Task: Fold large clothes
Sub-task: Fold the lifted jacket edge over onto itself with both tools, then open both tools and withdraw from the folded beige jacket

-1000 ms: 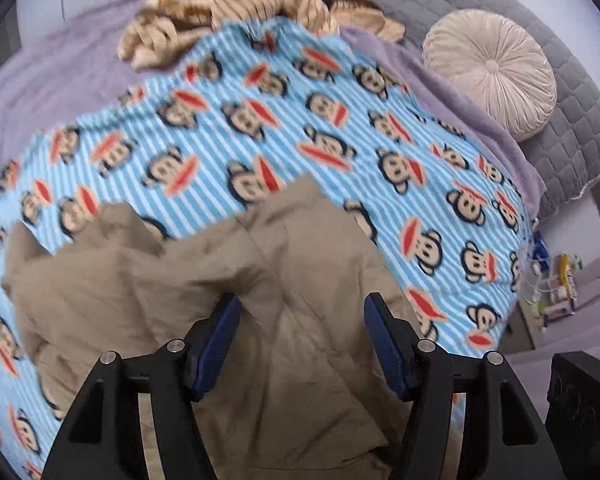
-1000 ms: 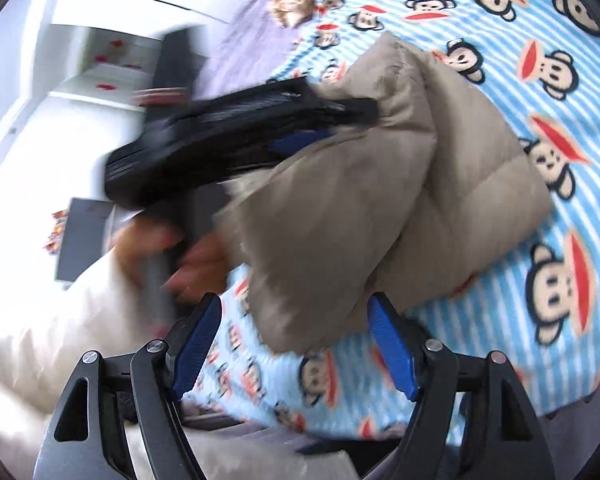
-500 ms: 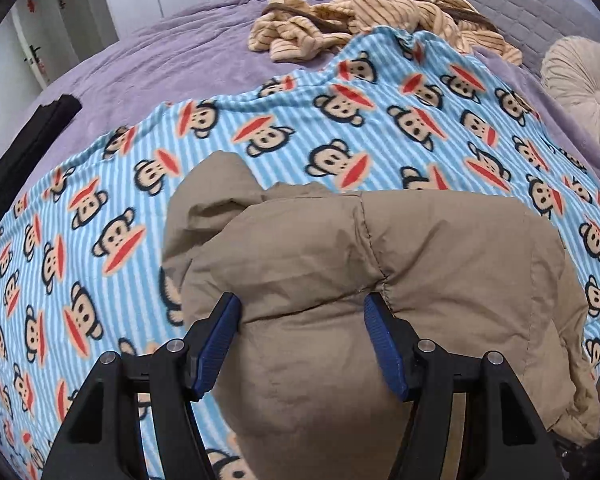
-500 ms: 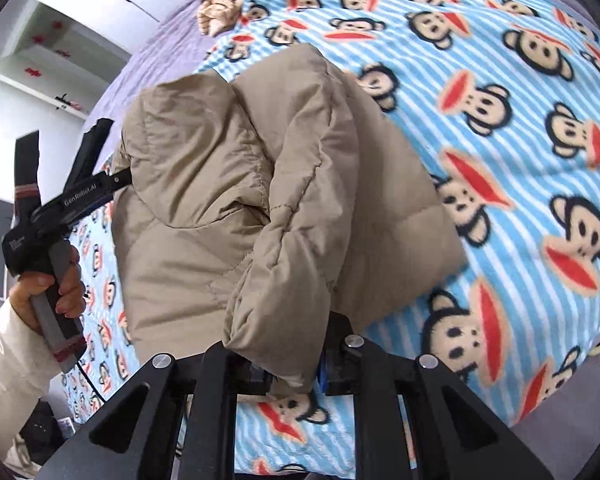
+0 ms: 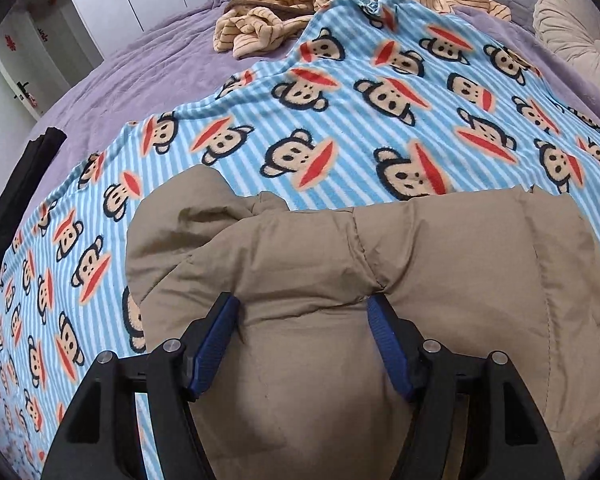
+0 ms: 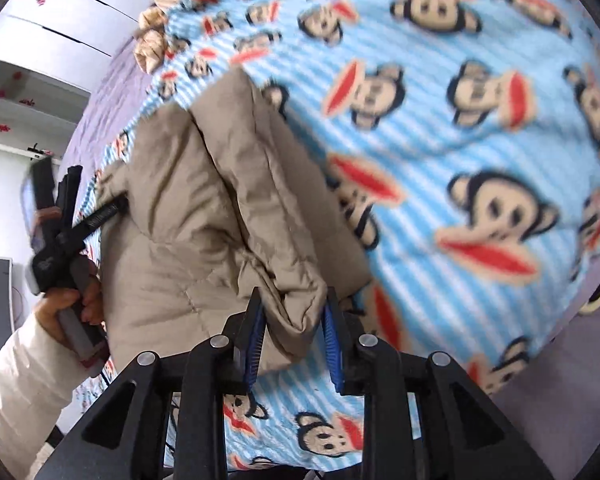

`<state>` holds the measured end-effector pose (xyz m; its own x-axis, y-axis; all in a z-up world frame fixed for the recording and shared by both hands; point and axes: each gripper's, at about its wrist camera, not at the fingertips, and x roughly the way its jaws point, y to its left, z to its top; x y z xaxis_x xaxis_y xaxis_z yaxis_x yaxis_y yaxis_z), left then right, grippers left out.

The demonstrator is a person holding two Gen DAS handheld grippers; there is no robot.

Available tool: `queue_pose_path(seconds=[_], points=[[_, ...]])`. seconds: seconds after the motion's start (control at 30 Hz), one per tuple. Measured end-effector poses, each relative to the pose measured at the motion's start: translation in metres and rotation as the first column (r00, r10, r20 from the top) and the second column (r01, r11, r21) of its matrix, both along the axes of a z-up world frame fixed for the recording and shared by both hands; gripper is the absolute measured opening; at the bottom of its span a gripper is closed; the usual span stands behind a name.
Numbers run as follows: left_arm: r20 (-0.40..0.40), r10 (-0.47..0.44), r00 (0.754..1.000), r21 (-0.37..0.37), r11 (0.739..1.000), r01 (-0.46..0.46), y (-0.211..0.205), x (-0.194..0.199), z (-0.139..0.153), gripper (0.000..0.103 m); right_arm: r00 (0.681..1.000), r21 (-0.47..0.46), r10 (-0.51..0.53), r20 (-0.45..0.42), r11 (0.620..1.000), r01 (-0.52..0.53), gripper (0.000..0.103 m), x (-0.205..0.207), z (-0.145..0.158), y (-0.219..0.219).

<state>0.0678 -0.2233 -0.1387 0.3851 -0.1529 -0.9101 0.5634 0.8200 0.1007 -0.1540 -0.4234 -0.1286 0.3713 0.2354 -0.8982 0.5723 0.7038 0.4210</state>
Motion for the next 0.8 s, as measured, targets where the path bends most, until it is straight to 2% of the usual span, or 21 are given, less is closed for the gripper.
queue_pose_path(seconds=[0.13, 0.2, 0.27, 0.33, 0.4, 0.53, 0.67, 0.8], points=[[0.028, -0.002, 1.0, 0.037, 0.999, 0.001, -0.003, -0.003, -0.003, 0.07, 0.994, -0.104, 0.061, 0.088, 0.993, -0.051, 0.028, 0.007, 0.042, -0.009], [0.024, 0.015, 1.0, 0.049, 0.999, -0.016, -0.003, -0.003, 0.0, 0.07, 0.984, -0.141, 0.144, 0.102, 0.982, -0.129, 0.029, 0.023, 0.054, -0.004], [0.005, 0.054, 0.999, 0.056, 0.997, -0.054, 0.002, -0.002, 0.01, 0.07, 0.964, -0.141, 0.245, 0.107, 0.963, -0.229, 0.031, 0.038, 0.055, 0.012], [-0.007, 0.083, 0.997, 0.047, 0.996, -0.082, 0.012, -0.005, 0.023, 0.07, 0.943, -0.094, 0.325, 0.075, 0.943, -0.318, 0.031, 0.057, 0.041, 0.032], [0.004, 0.105, 0.994, 0.035, 0.994, -0.105, 0.029, -0.016, 0.04, 0.07, 0.926, -0.056, 0.377, 0.004, 0.925, -0.376, 0.031, 0.066, 0.016, 0.047], [-0.043, 0.152, 0.988, -0.013, 0.988, -0.152, 0.068, -0.051, 0.059, 0.07, 0.912, 0.035, 0.401, -0.088, 0.916, -0.399, 0.03, 0.061, -0.025, 0.048], [-0.13, 0.205, 0.97, 0.009, 0.979, -0.206, 0.093, -0.093, 0.045, 0.07, 0.902, 0.073, 0.421, -0.102, 0.907, -0.415, 0.03, 0.061, -0.038, 0.043], [-0.183, 0.269, 0.945, -0.009, 0.961, -0.276, 0.105, -0.115, 0.04, 0.07, 0.895, 0.11, 0.43, -0.121, 0.902, -0.418, 0.03, 0.073, -0.051, 0.04]])
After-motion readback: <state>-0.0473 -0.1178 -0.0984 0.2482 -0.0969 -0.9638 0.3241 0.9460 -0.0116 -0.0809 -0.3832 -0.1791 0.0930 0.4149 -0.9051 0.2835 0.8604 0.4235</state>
